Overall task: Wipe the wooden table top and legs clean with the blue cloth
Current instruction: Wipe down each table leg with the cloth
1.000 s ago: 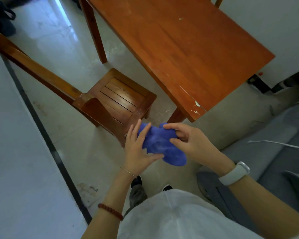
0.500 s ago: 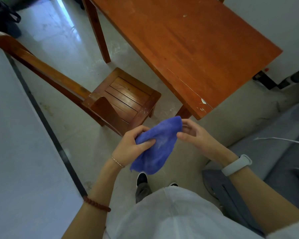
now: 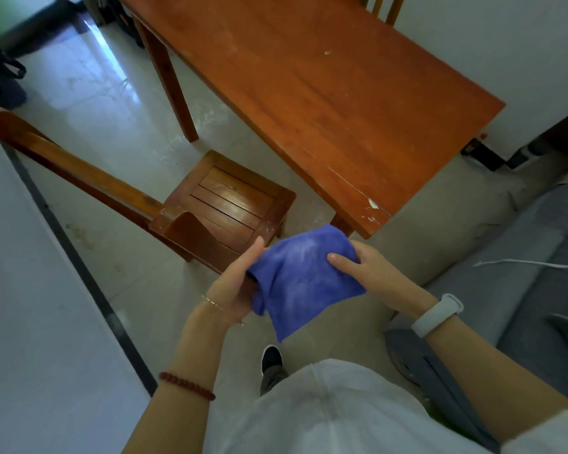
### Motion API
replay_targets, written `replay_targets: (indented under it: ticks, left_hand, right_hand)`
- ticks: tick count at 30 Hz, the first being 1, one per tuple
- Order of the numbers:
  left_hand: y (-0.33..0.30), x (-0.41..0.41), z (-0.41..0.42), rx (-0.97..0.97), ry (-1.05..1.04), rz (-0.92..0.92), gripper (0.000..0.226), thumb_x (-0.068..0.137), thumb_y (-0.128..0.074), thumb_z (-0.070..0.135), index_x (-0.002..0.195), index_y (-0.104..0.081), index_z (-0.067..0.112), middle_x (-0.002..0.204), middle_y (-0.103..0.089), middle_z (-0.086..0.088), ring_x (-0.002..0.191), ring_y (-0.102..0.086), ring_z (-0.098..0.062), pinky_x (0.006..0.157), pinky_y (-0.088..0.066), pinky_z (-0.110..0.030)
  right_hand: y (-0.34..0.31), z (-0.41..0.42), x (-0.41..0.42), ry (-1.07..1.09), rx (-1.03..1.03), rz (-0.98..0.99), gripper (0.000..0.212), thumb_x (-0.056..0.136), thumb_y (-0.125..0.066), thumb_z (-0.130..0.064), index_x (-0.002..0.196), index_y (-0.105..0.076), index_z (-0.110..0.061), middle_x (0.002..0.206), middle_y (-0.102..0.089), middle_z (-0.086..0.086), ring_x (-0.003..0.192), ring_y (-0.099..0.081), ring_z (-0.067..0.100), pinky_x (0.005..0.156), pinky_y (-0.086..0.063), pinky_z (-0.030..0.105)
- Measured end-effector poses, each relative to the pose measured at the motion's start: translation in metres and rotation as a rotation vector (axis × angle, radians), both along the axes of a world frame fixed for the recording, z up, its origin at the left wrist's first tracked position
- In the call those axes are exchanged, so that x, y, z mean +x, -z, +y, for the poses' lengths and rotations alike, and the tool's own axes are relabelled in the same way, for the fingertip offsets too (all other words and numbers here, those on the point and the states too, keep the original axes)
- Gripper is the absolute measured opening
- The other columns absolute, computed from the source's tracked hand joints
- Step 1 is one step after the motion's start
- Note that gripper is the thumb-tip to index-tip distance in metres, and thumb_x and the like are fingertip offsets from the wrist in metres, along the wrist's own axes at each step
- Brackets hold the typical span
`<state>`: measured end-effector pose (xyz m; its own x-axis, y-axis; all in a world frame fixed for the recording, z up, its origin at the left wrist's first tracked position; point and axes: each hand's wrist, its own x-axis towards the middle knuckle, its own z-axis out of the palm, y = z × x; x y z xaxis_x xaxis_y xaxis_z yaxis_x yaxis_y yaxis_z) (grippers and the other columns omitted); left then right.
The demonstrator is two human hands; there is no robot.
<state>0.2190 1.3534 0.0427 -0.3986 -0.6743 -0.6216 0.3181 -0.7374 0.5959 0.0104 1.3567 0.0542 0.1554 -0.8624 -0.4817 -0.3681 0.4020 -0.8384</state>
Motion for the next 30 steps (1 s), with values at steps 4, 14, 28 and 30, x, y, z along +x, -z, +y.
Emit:
replay_targets:
  ticks: [4,14,28,30]
  left_hand:
    - [0.003,-0.011,0.002,0.178,-0.148,0.353,0.061,0.083,-0.038,0.053,0.124,-0.055,0.01,0.124,-0.06,-0.011,0.109,-0.06,-0.028,0.084,-0.054,-0.041]
    - [0.014,-0.022,-0.017,-0.411,0.19,-0.313,0.059,0.08,-0.068,0.016,0.129,-0.039,0.029,0.124,-0.052,0.007,0.114,-0.052,-0.012,0.095,-0.045,-0.03]
    - [0.01,-0.056,-0.071,-0.119,-0.151,0.316,0.027,0.056,-0.07,0.031,0.076,-0.074,0.013,0.086,-0.071,-0.007,0.084,-0.068,-0.02,0.079,-0.053,-0.035]
    - [0.009,-0.072,-0.082,-0.114,-0.12,0.161,0.031,0.076,-0.055,0.04,0.085,-0.07,0.015,0.094,-0.07,-0.004,0.086,-0.068,-0.019,0.073,-0.053,-0.033]
  right_hand:
    - [0.003,-0.002,-0.006,0.175,-0.08,0.072,0.032,0.091,-0.052,-0.028,0.117,-0.05,-0.01,0.111,-0.06,0.006,0.101,-0.059,0.021,0.088,-0.046,0.032]
    - [-0.002,0.002,-0.024,0.196,0.048,-0.176,0.038,0.085,-0.062,-0.02,0.117,-0.044,-0.031,0.128,-0.052,-0.001,0.112,-0.056,0.016,0.093,-0.049,0.035]
    - [0.003,-0.054,-0.086,0.197,-0.103,-0.457,0.063,0.086,-0.034,0.021,0.063,-0.075,-0.021,0.096,-0.067,-0.005,0.084,-0.065,0.005,0.066,-0.055,0.022]
    - [0.0,-0.068,-0.102,0.125,-0.157,-0.362,0.061,0.081,-0.033,0.021,0.057,-0.071,-0.021,0.111,-0.057,-0.005,0.104,-0.057,0.009,0.085,-0.053,0.028]
